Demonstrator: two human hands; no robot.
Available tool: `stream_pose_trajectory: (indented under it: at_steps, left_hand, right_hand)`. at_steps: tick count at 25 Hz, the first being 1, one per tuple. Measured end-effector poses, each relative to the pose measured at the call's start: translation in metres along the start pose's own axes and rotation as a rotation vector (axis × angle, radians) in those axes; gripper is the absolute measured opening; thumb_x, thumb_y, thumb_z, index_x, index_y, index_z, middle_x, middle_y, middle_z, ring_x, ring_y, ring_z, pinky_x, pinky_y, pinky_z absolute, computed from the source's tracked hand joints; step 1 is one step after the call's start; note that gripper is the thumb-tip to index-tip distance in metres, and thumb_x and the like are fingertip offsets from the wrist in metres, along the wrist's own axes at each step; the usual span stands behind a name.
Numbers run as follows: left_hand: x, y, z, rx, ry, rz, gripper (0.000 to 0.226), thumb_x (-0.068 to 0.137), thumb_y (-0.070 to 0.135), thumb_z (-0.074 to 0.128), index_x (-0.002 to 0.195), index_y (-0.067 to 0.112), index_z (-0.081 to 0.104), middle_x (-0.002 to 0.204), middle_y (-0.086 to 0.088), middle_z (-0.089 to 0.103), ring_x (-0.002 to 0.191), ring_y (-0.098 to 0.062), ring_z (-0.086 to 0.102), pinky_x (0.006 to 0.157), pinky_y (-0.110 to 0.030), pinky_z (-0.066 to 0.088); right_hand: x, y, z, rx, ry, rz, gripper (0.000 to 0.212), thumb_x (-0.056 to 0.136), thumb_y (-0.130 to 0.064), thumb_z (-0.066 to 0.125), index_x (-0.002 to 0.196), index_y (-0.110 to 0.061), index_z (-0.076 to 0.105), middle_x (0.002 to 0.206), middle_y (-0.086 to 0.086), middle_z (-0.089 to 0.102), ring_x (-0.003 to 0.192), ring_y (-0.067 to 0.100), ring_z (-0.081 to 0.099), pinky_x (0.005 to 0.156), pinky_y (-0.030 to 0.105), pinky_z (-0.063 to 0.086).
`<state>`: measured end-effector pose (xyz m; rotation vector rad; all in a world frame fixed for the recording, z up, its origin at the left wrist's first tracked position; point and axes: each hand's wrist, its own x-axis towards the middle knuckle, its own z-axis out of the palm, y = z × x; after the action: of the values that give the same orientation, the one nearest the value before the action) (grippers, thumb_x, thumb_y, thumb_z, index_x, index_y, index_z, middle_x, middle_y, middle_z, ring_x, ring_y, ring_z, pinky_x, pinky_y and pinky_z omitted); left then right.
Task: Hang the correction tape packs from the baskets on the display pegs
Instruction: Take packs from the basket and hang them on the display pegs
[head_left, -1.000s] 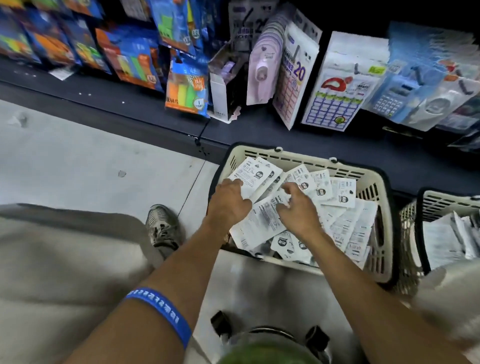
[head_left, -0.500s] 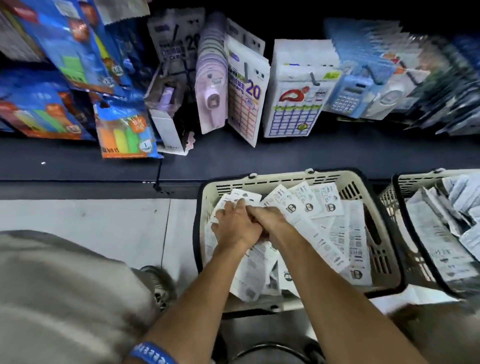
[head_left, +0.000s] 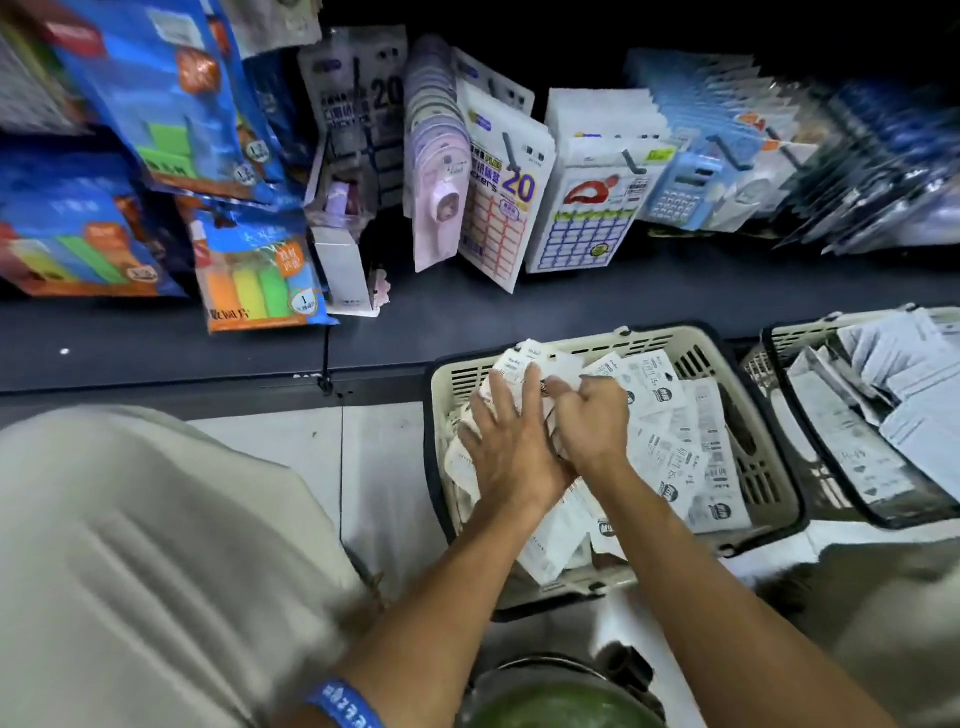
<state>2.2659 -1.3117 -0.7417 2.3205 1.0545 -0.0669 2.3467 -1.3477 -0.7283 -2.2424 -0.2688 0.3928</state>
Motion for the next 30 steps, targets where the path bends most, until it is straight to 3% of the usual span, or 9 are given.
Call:
stream_pose_trajectory:
  at_steps: [3, 6, 9, 12, 14, 16, 21, 26, 30]
  left_hand:
    - [-0.012, 0.024, -0.022, 0.015, 0.183, 0.099, 0.109, 0.086, 0.040, 0.072, 0.160, 0.032, -0.008, 0.169, -0.016, 0.002, 0.153, -0.045, 0.007, 0.123, -0.058, 0.013]
    - [-0.010, 0.031, -0.067, -0.159, 0.389, 0.140, 0.110, 0.078, 0.037, 0.078, 0.158, 0.035, 0.003, 0.162, -0.012, 0.030, 0.139, -0.040, 0.041, 0.109, -0.048, 0.039]
    - [-0.005, 0.022, -0.116, -0.862, 0.338, 0.105, 0.101, 0.067, 0.019, 0.087, 0.150, 0.035, 0.030, 0.132, -0.002, 0.065, 0.102, -0.022, 0.067, 0.084, -0.037, 0.055]
    - [-0.011, 0.015, -0.150, -1.434, 0.255, 0.100, 0.089, 0.057, 0.005, 0.092, 0.135, 0.024, 0.052, 0.118, -0.002, 0.075, 0.107, -0.025, 0.072, 0.086, -0.044, 0.060]
    - [-0.021, 0.019, -0.176, -1.483, 0.224, 0.164, 0.083, 0.045, 0.017, 0.092, 0.120, 0.028, 0.058, 0.106, 0.002, 0.078, 0.099, -0.022, 0.075, 0.075, -0.036, 0.061]
    - [-0.031, 0.025, -0.205, -1.444, 0.166, 0.239, 0.083, 0.040, 0.024, 0.092, 0.116, 0.027, 0.060, 0.102, 0.002, 0.079, 0.092, -0.020, 0.077, 0.070, -0.032, 0.061]
    - [-0.046, 0.028, -0.290, -1.248, 0.085, 0.304, 0.094, 0.043, 0.033, 0.101, 0.127, 0.026, 0.060, 0.113, -0.003, 0.078, 0.103, -0.026, 0.075, 0.085, -0.043, 0.061]
    - [-0.041, -0.002, -0.332, -1.367, 0.100, 0.284, 0.113, 0.025, 0.037, 0.105, 0.127, 0.018, 0.060, 0.113, -0.011, 0.077, 0.096, -0.029, 0.076, 0.070, -0.036, 0.062]
    - [-0.023, -0.015, -0.355, -1.410, 0.277, 0.309, 0.083, 0.049, 0.017, 0.099, 0.125, 0.018, 0.064, 0.117, -0.012, 0.076, 0.098, -0.031, 0.076, 0.072, -0.040, 0.063]
  right_hand:
    - [0.001, -0.043, -0.038, 0.046, 0.106, -0.080, 0.055, 0.083, -0.021, 0.067, 0.045, -0.017, 0.026, 0.039, -0.008, 0.023, 0.047, 0.020, 0.025, 0.052, 0.033, 0.029]
    - [-0.011, -0.099, -0.067, 0.048, 0.132, -0.272, 0.053, 0.082, -0.026, 0.064, 0.043, -0.010, 0.031, 0.041, 0.001, 0.027, 0.045, 0.027, 0.028, 0.051, 0.034, 0.031]
    - [-0.034, -0.152, -0.082, 0.089, -0.085, -0.414, 0.046, 0.091, -0.041, 0.059, 0.055, -0.013, 0.067, 0.054, -0.002, 0.066, 0.058, 0.023, 0.061, 0.063, 0.032, 0.049]
    - [-0.050, -0.165, -0.105, 0.149, -0.147, -0.597, 0.022, 0.095, -0.042, 0.063, 0.094, -0.024, 0.076, 0.097, -0.009, 0.075, 0.094, 0.007, 0.066, 0.082, 0.025, 0.050]
    - [-0.049, -0.158, -0.128, 0.101, -0.151, -0.647, 0.040, 0.090, -0.049, 0.070, 0.126, -0.033, 0.062, 0.123, -0.019, 0.062, 0.116, 0.003, 0.057, 0.093, 0.026, 0.046]
    - [-0.051, -0.152, -0.139, 0.271, -0.434, -0.530, 0.063, 0.079, -0.052, 0.077, 0.134, -0.035, 0.054, 0.125, -0.021, 0.064, 0.114, -0.001, 0.062, 0.084, 0.017, 0.052]
    - [-0.052, -0.181, -0.137, 0.717, -0.575, -0.471, 0.054, 0.073, -0.034, 0.085, 0.119, -0.016, 0.063, 0.103, 0.005, 0.079, 0.094, 0.019, 0.076, 0.070, 0.020, 0.057]
    - [-0.052, -0.231, -0.113, 0.841, -0.633, -0.489, 0.050, 0.077, -0.031, 0.085, 0.116, -0.012, 0.060, 0.096, 0.009, 0.079, 0.079, 0.025, 0.076, 0.055, 0.029, 0.057]
    - [-0.031, -0.260, -0.099, 0.938, -0.562, -0.450, 0.043, 0.078, -0.028, 0.078, 0.110, -0.007, 0.059, 0.083, 0.011, 0.076, 0.054, 0.024, 0.066, 0.038, 0.032, 0.050]
